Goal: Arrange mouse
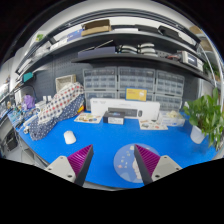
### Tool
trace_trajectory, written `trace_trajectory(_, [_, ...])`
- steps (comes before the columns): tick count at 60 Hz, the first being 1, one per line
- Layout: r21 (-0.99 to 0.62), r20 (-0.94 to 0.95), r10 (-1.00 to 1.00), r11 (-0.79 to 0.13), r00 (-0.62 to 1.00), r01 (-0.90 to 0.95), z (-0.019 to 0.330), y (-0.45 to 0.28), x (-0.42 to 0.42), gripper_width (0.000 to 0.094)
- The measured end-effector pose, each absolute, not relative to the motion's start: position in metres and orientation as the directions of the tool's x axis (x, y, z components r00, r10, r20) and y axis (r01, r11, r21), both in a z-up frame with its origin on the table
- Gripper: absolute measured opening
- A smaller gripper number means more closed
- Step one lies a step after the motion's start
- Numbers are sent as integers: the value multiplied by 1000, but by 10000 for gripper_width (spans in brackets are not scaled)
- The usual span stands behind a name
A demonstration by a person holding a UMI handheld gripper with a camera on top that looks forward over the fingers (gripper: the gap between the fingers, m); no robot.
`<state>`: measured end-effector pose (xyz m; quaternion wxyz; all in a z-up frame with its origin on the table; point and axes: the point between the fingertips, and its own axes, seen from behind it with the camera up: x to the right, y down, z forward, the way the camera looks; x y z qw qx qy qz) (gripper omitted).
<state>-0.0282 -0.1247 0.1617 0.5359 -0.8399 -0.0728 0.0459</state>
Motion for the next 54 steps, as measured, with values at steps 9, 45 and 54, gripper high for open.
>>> trace_trajectory(9, [-858, -8, 192, -505, 981, 92, 104, -146, -60, 839])
trace_trajectory(45, [-750, -49, 180, -656, 983, 83, 0, -63, -272, 848])
trace_trajectory(54, [-732, -18, 133, -676, 991, 77, -7, -22, -284, 848])
